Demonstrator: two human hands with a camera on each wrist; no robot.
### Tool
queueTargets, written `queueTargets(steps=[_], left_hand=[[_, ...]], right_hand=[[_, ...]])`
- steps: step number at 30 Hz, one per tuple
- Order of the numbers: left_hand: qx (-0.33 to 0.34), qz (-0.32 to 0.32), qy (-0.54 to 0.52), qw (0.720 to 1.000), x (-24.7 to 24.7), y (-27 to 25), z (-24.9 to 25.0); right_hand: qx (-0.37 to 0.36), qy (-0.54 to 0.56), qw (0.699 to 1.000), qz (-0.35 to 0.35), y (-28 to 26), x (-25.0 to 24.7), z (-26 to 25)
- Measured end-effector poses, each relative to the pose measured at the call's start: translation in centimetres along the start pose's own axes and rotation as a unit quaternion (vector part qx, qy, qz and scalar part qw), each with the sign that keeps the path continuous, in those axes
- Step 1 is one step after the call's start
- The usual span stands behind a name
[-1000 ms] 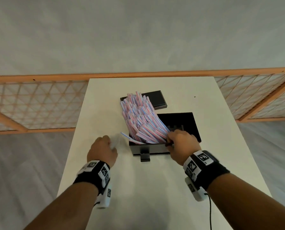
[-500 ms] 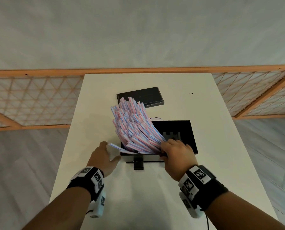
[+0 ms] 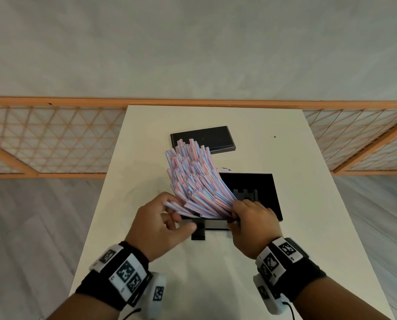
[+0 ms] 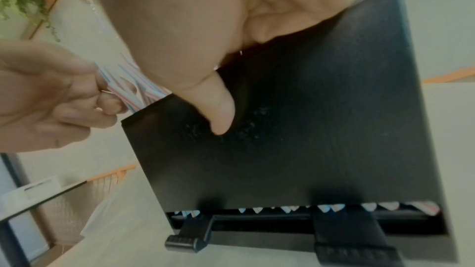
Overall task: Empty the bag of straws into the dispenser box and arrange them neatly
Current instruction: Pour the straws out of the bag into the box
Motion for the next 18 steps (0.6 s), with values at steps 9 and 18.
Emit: queueTargets(steps=[9,18], left_hand=[[-0.057,0.045,0.085,0.994,4.0,0.8,3.9],[-0.201,0.039,-0.111,0.973,4.1,0.7,4.8]], right_hand=[[-0.002,0.027,0.999,-0.028,-0.1,-0.6,-0.4],[-0.064,0.210,0.975,0.037,-0.7,-1.1,0.1]])
Point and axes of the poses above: each hand's wrist, its own y-axis towards the middle knuckle, its own x-axis out of the palm, z = x × y, the point moved 1 cm from there along y, towards the middle knuckle, and after that the axes turned 1 degree about z, right-handed, at the moved point
